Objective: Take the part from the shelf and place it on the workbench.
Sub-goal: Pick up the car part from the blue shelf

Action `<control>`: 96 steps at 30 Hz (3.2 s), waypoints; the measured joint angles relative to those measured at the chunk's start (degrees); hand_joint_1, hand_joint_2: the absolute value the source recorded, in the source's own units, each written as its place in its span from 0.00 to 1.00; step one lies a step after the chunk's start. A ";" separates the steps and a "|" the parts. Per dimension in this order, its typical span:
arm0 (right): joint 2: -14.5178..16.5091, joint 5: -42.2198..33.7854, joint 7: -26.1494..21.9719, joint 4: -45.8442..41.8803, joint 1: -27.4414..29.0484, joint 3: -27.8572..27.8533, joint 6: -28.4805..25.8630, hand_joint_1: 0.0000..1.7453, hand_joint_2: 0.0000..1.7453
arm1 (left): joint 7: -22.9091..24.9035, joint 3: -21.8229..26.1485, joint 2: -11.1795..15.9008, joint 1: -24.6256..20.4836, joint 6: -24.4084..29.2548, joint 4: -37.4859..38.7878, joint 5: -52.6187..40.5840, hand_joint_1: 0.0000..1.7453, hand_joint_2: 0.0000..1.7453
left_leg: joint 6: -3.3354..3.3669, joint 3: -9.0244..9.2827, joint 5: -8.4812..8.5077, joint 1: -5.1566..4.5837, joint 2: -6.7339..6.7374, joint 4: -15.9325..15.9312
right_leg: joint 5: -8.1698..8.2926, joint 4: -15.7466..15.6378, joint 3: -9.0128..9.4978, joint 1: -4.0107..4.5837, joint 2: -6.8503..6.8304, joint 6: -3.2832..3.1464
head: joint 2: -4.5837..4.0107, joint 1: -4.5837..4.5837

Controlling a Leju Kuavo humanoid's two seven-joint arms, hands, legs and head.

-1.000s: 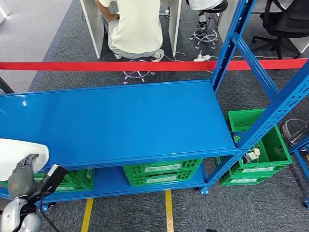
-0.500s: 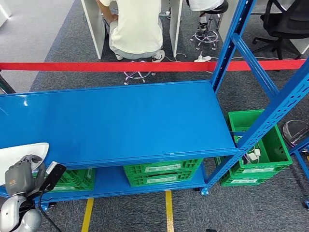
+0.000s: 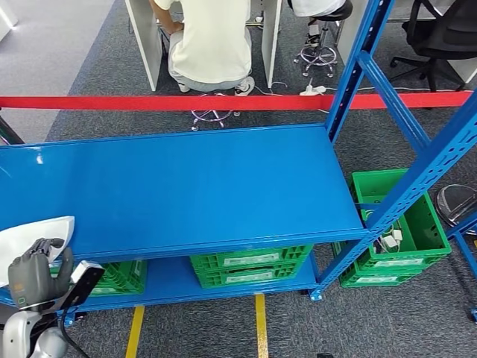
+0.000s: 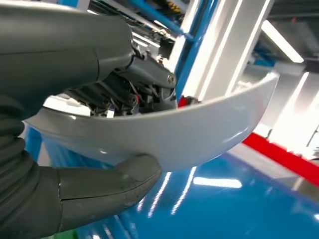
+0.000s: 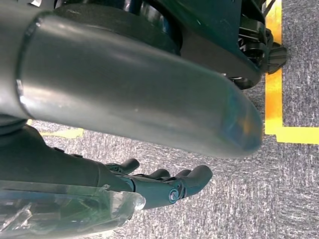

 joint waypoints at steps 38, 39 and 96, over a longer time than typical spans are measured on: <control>0.01 0.65 -0.99 0.00 -0.03 -0.02 0.06 0.00 0.00 | -18.94 4.18 -8.43 5.38 0.32 -26.32 13.82 1.00 1.00 | 0.00 0.00 0.00 0.02 0.01 -0.01 | 0.00 -0.01 -0.02 0.01 0.01 0.00 | 0.00 0.02; 0.01 0.65 -0.99 0.00 -0.03 -0.02 0.08 0.00 0.00 | -19.44 4.16 -8.56 5.58 0.32 -27.59 13.73 1.00 1.00 | 0.00 0.00 0.00 0.01 0.01 -0.01 | 0.00 -0.01 -0.02 0.01 0.01 0.00 | 0.00 0.01; -1.25 -3.02 -0.95 -0.02 -0.24 -6.07 -2.63 0.00 0.00 | -20.42 -0.53 -6.27 7.96 0.38 -33.10 23.09 1.00 1.00 | 1.62 4.55 -3.36 -0.16 0.71 -1.24 | 4.56 3.78 -8.96 -0.74 0.09 1.85 | 0.00 -0.43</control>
